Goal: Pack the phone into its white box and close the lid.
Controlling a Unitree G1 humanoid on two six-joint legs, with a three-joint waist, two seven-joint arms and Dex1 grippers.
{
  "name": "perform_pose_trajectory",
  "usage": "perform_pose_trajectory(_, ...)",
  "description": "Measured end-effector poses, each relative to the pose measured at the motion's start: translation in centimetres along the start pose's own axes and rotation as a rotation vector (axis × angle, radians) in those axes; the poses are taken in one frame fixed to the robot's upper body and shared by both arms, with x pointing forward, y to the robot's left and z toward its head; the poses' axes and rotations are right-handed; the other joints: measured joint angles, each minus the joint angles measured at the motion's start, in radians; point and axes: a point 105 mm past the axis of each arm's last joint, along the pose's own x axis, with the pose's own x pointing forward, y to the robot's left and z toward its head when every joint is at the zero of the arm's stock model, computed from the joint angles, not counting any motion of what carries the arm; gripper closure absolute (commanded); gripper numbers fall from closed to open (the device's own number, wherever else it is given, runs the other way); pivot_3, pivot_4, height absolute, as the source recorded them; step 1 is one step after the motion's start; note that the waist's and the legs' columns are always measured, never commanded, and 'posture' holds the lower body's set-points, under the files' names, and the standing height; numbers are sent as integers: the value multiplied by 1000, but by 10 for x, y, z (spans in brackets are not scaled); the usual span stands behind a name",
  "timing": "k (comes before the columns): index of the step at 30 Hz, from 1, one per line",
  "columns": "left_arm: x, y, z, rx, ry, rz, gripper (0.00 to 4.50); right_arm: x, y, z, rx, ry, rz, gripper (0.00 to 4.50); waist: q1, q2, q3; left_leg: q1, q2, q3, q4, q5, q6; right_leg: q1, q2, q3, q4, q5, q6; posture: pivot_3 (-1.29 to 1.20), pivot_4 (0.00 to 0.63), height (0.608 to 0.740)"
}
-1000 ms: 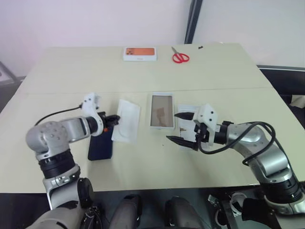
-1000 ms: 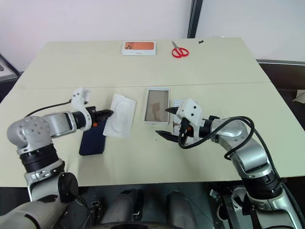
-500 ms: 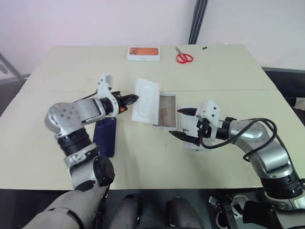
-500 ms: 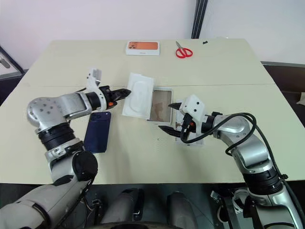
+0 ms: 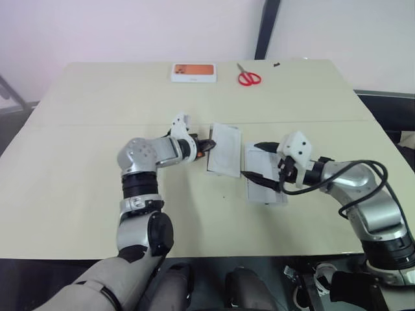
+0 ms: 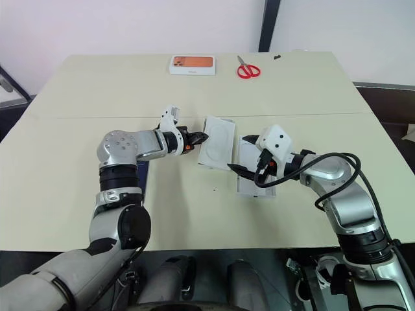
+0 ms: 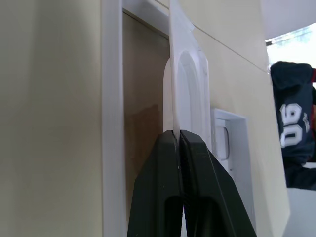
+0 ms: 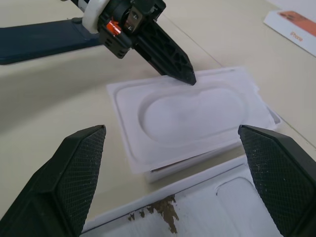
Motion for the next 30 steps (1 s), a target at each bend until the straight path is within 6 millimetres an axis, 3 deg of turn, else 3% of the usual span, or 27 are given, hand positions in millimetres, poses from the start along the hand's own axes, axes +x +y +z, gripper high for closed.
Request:
perform_pose_trajectory(4, 4, 1, 1, 3, -4, 11, 4442, 0, 0, -1, 3, 3, -4, 0, 0, 0, 0, 0, 0, 0, 0, 0, 0, 0, 0, 0, 0, 0, 0, 0, 150, 740)
perform_pose_trajectory(5, 4, 1, 2, 7, -5, 13, 4174, 0, 0, -2, 4, 4, -6, 0, 0, 0, 0, 0, 0, 0, 0, 0, 0, 0, 0, 0, 0, 0, 0, 0, 150, 740)
perform_pose_trajectory(7, 4, 1, 4, 13, -15, 13, 3543, 0, 0, -2, 5, 5, -8, 0, 0, 0, 0, 0, 0, 0, 0, 0, 0, 0, 0, 0, 0, 0, 0, 0, 150, 740)
perform_pose_trajectory(14, 3, -9, 6, 21, -28, -38, 133, 0, -1, -1, -7, 9, -14, 0, 0, 0, 0, 0, 0, 0, 0, 0, 0, 0, 0, 0, 0, 0, 0, 0, 150, 740)
perform_pose_trajectory(15, 1, -11, 8, 27, -35, -46, 20, 1, -2, -1, -14, 12, -17, 0, 0, 0, 0, 0, 0, 0, 0, 0, 0, 0, 0, 0, 0, 0, 0, 0, 150, 740)
perform_pose_trajectory(18, -10, -15, 18, 63, -73, -59, 0, 5, -10, 1, -34, 31, -50, 839, -6, 0, 0, 0, 0, 0, 0, 0, 0, -1, 0, 0, 1, 0, 0, 0, 150, 740)
perform_pose_trajectory(25, -46, 5, 33, 207, -147, 3, 0, 26, -24, 5, -25, 50, -108, 4420, -18, 0, 0, 0, 0, 0, -1, 1, -1, -2, 0, 1, 2, 0, 0, 0, 150, 740)
perform_pose_trajectory(30, -83, 16, 53, 485, -281, 56, 0, 55, -33, 9, -65, 88, -147, 4471, -26, 1, 0, 0, 0, 1, -2, 1, -2, -5, 0, 2, 3, 0, 0, 0, 150, 740)
